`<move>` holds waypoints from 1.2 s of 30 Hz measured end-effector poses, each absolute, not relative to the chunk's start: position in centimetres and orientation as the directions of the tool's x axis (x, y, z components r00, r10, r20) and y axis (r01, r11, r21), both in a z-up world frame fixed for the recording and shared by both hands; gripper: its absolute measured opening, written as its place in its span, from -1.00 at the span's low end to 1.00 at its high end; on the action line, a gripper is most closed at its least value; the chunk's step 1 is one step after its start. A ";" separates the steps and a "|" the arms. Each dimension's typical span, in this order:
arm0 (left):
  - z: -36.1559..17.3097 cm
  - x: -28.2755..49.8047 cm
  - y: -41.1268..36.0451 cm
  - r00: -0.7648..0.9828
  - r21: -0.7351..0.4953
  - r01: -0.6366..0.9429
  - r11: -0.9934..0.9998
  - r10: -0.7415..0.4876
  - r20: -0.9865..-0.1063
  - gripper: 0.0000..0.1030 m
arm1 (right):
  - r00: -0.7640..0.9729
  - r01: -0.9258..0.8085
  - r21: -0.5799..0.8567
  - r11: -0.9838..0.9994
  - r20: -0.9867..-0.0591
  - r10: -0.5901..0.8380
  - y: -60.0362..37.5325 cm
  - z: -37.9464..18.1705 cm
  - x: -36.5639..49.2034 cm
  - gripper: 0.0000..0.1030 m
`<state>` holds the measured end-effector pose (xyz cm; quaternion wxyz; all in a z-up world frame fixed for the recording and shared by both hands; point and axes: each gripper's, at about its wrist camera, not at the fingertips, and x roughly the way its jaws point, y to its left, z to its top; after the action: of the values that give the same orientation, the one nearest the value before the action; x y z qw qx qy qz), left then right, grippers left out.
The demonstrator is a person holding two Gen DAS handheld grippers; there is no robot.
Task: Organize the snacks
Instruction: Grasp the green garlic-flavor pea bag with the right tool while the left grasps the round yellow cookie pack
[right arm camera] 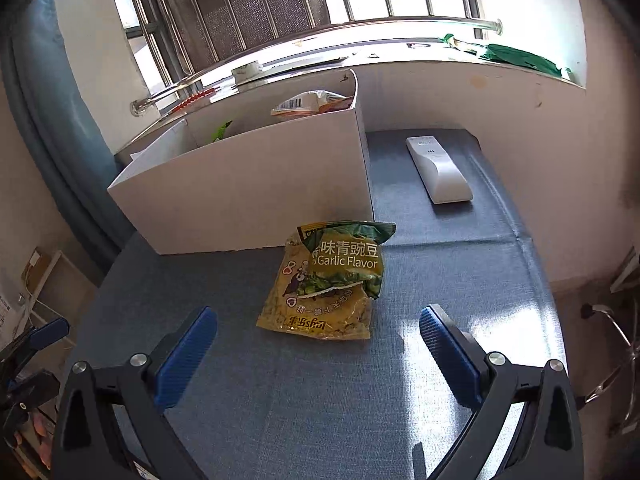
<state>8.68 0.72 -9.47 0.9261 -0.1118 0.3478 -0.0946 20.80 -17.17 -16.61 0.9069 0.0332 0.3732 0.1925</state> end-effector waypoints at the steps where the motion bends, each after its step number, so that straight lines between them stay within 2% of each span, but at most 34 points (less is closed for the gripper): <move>1: -9.6 8.8 0.9 0.737 -0.282 0.098 0.954 -0.260 -0.624 1.00 | 0.648 -0.321 0.194 0.927 -0.669 0.364 -17.0 -16.7 21.6 1.00; 8: -10.4 9.5 1.1 0.718 -0.288 0.090 0.954 -0.262 -0.645 1.00 | 0.610 -0.317 0.161 0.935 -0.720 0.331 -15.5 -17.9 25.4 1.00; 9: -10.5 9.6 1.1 0.716 -0.286 0.087 0.954 -0.260 -0.648 1.00 | 0.601 -0.318 0.154 0.935 -0.730 0.325 -15.3 -18.2 25.7 0.95; 10: -10.6 9.6 1.1 0.713 -0.286 0.087 0.954 -0.260 -0.651 1.00 | 0.595 -0.320 0.156 0.934 -0.735 0.326 -15.2 -18.4 26.0 0.79; 11: -10.6 9.6 1.2 0.713 -0.286 0.085 0.954 -0.259 -0.652 0.99 | 0.591 -0.313 0.166 0.935 -0.737 0.328 -15.3 -18.5 26.2 -0.02; 19: -10.5 10.5 0.6 0.697 -0.267 0.107 0.958 -0.264 -0.667 1.00 | 0.615 -0.363 0.212 0.907 -0.677 0.404 -16.2 -16.7 22.2 -0.02; 25: -10.4 14.4 -3.8 0.639 -0.172 0.198 0.965 -0.260 -0.724 1.00 | 0.640 -0.337 0.278 0.899 -0.633 0.436 -19.2 -15.3 16.2 -0.02; 29: -10.7 18.0 -7.4 0.593 -0.159 0.250 0.955 -0.281 -0.755 1.00 | 0.678 -0.301 0.263 0.917 -0.617 0.399 -20.7 -15.4 11.1 -0.02; 36: -12.7 25.0 -13.5 0.542 -0.086 0.219 0.972 -0.195 -0.817 0.99 | 0.675 -0.275 0.266 0.924 -0.630 0.383 -21.9 -17.3 6.2 -0.02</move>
<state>25.04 -13.51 -12.70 0.8780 0.0129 0.4637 -0.1177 6.23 -21.90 -17.25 0.9122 0.0748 0.3602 0.1804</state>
